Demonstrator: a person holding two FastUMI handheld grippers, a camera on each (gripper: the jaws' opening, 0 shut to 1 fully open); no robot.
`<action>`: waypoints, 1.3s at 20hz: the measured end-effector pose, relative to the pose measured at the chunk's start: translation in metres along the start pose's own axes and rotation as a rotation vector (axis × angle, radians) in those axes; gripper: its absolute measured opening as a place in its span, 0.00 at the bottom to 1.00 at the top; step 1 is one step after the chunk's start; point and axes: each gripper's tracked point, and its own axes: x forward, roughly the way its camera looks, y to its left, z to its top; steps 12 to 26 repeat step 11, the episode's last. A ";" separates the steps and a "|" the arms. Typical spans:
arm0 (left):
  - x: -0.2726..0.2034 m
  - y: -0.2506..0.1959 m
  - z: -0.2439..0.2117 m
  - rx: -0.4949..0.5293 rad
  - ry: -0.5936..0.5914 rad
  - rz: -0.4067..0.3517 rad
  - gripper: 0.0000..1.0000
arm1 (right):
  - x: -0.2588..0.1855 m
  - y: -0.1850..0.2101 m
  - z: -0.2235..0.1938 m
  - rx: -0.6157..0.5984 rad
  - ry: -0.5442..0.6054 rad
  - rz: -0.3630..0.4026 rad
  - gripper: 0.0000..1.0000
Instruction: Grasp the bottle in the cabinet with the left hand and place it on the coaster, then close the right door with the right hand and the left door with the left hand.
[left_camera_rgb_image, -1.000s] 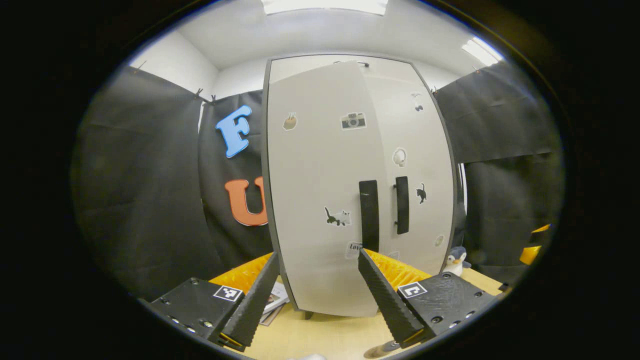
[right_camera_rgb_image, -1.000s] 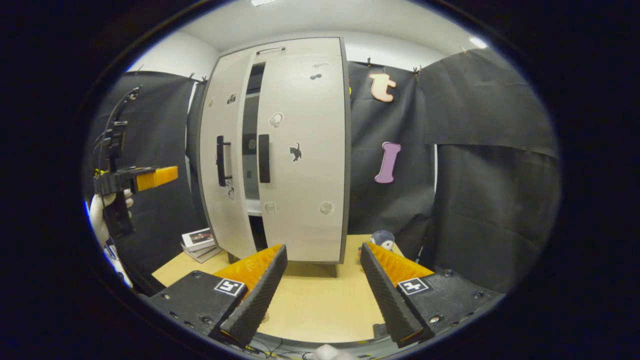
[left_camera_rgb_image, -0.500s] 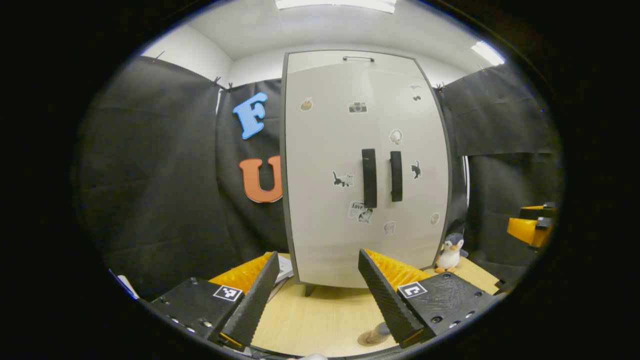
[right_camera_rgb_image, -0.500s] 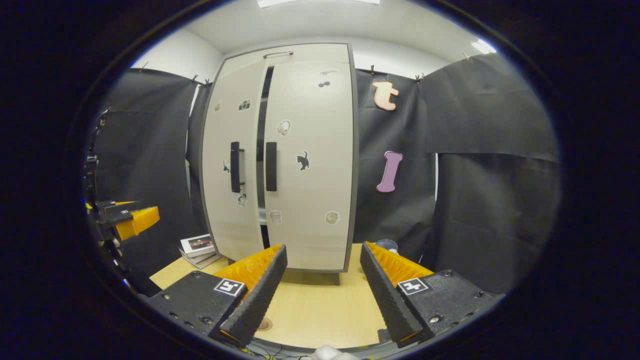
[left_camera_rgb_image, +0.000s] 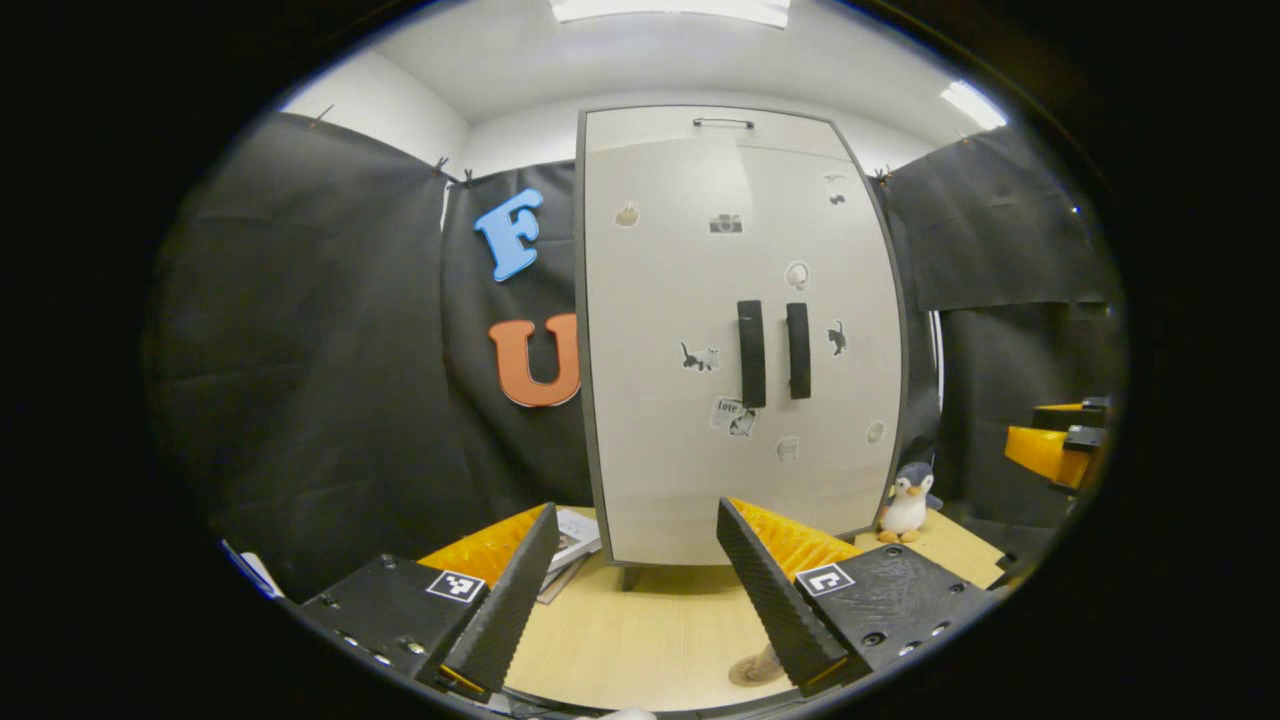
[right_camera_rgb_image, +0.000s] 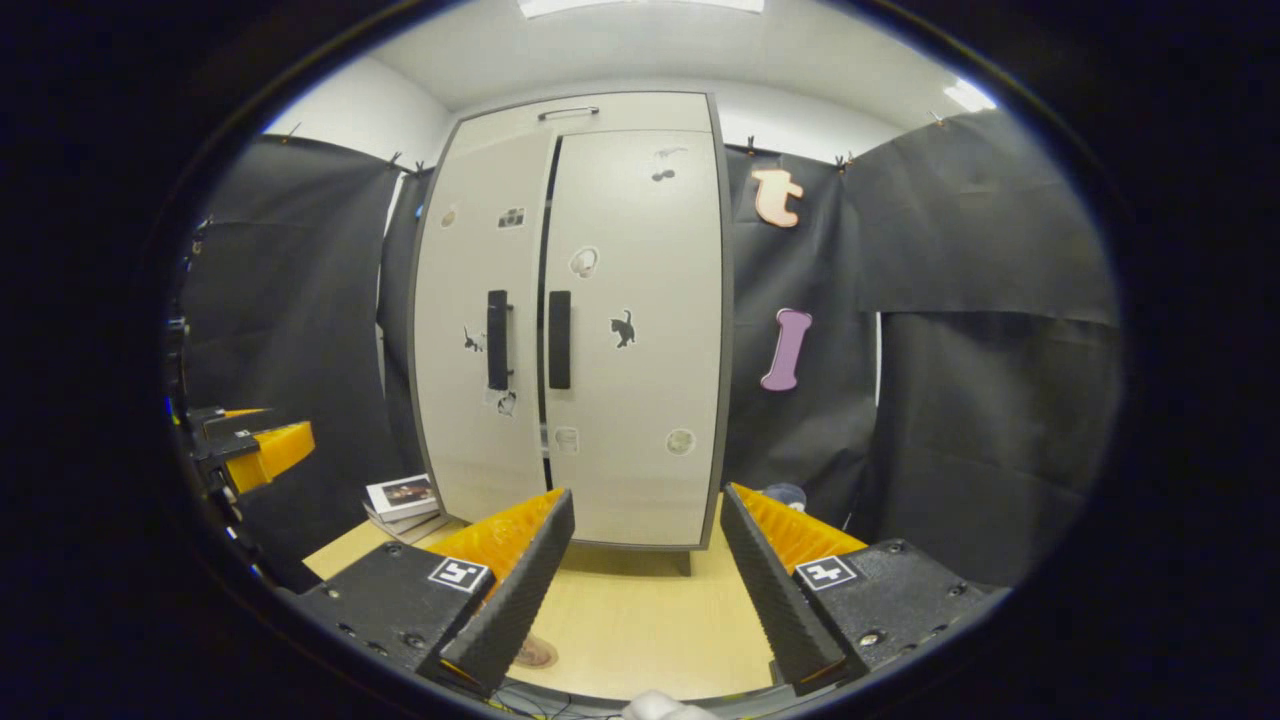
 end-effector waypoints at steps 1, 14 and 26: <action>-0.001 0.001 -0.001 0.002 0.002 -0.002 0.97 | 0.000 0.001 0.001 0.002 -0.001 -0.002 0.96; -0.002 0.008 -0.003 0.007 0.011 -0.027 0.96 | 0.000 0.016 0.002 0.002 -0.003 -0.017 0.96; -0.002 0.008 -0.003 0.007 0.011 -0.027 0.96 | 0.000 0.016 0.002 0.002 -0.003 -0.017 0.96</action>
